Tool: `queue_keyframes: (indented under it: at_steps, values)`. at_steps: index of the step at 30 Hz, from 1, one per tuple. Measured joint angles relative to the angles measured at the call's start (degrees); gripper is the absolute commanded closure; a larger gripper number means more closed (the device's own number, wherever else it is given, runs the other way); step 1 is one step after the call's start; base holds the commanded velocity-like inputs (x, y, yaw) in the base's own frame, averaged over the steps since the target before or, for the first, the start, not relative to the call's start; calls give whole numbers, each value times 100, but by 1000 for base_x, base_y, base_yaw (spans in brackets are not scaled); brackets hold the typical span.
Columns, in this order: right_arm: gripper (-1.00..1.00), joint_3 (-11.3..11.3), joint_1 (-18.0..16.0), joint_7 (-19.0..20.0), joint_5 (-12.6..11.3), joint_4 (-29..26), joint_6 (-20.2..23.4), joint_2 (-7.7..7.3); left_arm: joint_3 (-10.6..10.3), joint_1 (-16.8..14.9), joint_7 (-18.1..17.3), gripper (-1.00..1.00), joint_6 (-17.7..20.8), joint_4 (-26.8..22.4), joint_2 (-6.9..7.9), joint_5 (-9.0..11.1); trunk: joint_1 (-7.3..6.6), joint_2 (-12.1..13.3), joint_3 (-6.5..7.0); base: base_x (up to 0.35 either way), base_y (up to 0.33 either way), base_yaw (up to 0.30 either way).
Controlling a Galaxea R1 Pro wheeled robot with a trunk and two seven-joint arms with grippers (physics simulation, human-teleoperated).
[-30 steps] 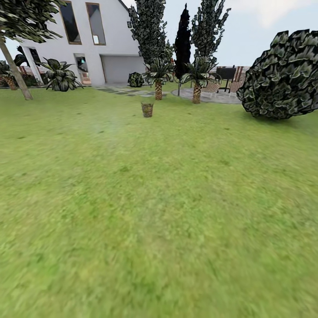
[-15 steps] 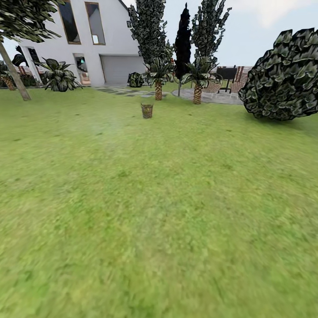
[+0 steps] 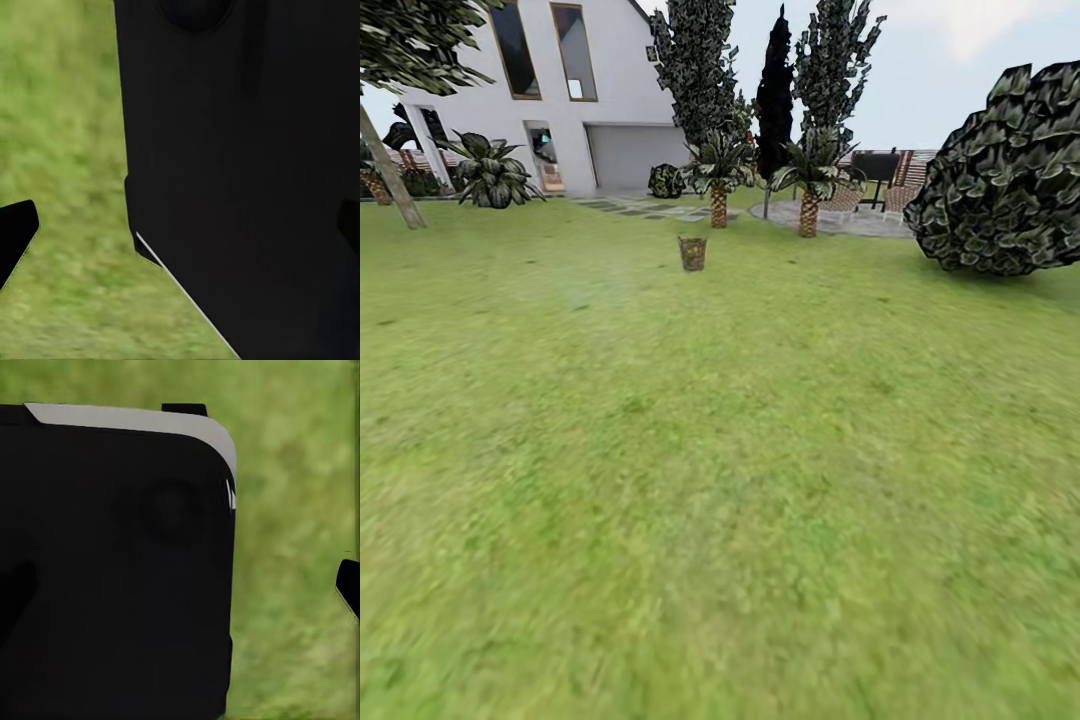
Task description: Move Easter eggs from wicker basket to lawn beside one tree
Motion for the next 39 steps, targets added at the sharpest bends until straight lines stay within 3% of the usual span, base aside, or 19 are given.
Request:
queue_keyframes:
  at_steps: [39]
  values:
    - [-100,0,0,0,0,0,0,2,0,0,0,-100,5,9,4,0,0,0,0,332,0,0]
